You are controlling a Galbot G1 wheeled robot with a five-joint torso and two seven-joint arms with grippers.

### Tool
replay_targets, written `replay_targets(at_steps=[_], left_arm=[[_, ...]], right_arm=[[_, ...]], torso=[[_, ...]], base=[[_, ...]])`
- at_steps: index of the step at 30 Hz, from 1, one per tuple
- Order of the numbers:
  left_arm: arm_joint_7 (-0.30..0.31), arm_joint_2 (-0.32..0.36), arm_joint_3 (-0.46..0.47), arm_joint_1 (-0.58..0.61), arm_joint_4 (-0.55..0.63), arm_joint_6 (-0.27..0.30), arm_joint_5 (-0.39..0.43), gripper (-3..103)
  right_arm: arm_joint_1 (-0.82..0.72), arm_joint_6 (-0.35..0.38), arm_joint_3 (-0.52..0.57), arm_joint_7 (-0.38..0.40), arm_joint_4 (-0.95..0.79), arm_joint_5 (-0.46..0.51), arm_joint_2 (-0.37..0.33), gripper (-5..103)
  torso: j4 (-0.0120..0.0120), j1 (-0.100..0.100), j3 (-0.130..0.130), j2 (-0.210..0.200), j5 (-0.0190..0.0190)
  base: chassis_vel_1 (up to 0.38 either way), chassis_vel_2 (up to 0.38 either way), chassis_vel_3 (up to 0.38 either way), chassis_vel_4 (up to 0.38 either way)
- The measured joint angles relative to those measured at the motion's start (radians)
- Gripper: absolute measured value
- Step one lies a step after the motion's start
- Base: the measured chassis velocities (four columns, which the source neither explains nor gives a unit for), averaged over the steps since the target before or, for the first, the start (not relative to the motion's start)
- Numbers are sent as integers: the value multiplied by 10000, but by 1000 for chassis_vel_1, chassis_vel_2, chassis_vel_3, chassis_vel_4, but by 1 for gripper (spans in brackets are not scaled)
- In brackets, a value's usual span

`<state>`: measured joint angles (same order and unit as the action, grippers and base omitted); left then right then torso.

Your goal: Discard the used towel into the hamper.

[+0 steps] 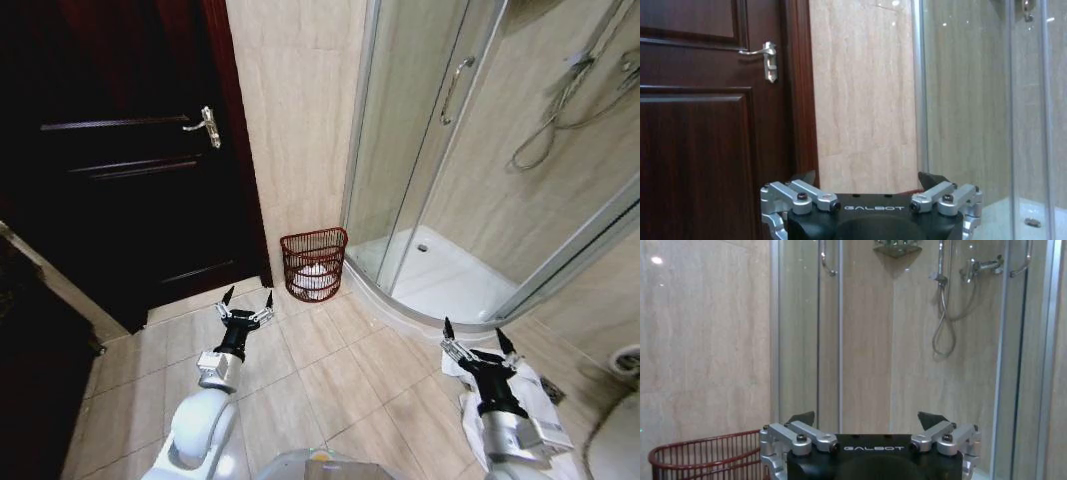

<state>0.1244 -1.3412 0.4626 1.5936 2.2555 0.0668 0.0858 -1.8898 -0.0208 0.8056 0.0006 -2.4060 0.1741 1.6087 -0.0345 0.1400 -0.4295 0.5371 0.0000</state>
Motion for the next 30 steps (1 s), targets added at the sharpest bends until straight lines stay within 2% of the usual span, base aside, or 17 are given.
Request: replay_targets(at_steps=[22,30], left_arm=[[-15,-50,-28,147,148,22,-76,100],[-218,-37,45,177,208,45,-286,100]], right_arm=[[-194,-305,110,82,1,160,-7,100],[-194,-321,98,57,5,132,-8,100]], torso=[[0,-1,0,0,0],[-1,-1,0,0,-1]], base=[[-110,-99,106,109],[-149,-134,146,137]])
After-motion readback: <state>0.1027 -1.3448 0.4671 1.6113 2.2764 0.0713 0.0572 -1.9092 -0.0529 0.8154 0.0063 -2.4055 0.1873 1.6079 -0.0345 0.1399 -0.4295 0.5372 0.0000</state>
